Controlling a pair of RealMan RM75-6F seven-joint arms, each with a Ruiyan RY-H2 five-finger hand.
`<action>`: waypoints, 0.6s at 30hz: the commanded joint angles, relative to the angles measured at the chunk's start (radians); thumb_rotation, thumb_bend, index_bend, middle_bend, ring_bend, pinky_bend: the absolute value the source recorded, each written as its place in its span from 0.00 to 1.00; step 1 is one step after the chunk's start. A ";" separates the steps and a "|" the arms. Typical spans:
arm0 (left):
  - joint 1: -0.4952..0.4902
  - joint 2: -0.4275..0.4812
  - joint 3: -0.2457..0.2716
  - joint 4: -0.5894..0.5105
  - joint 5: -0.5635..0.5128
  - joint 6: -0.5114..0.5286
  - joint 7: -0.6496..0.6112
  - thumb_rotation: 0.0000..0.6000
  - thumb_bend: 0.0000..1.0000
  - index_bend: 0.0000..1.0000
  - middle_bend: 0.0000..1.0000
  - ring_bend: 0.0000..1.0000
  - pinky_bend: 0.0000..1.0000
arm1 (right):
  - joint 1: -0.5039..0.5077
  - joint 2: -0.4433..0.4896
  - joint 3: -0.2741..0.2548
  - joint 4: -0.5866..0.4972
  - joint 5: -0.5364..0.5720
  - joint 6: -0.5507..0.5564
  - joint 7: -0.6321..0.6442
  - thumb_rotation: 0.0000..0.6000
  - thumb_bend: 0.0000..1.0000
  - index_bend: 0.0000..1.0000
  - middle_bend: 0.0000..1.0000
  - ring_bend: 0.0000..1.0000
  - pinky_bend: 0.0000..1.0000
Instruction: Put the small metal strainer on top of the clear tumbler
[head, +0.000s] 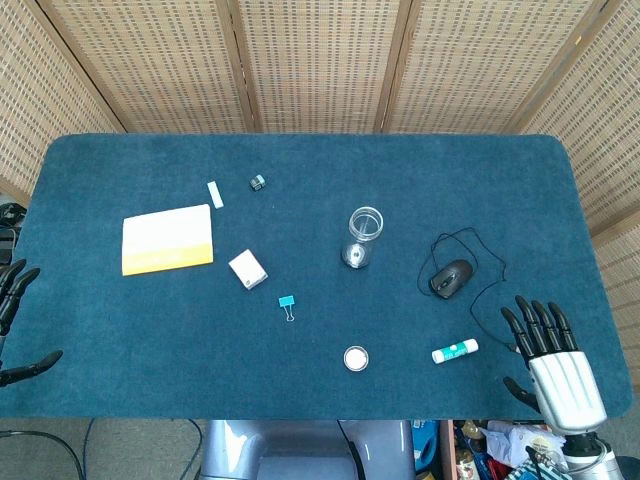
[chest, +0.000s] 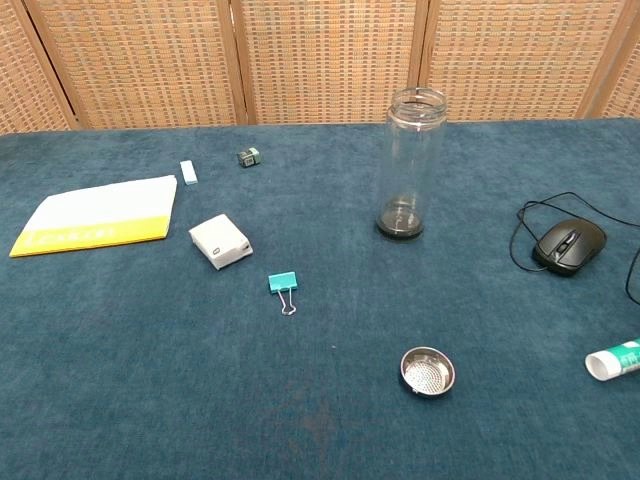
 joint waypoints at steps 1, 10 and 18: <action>0.002 0.001 0.001 0.000 0.000 0.003 -0.003 1.00 0.08 0.00 0.00 0.00 0.00 | 0.004 -0.006 -0.001 0.006 0.000 -0.008 -0.004 1.00 0.00 0.00 0.00 0.00 0.00; -0.002 0.002 -0.007 0.003 -0.019 -0.004 -0.013 1.00 0.08 0.00 0.00 0.00 0.00 | 0.127 -0.046 -0.005 0.045 -0.038 -0.185 0.065 1.00 0.11 0.28 0.00 0.00 0.00; -0.015 -0.001 -0.014 0.002 -0.049 -0.032 0.003 1.00 0.08 0.00 0.00 0.00 0.00 | 0.315 -0.118 0.032 0.043 0.046 -0.490 0.087 1.00 0.42 0.52 0.00 0.00 0.00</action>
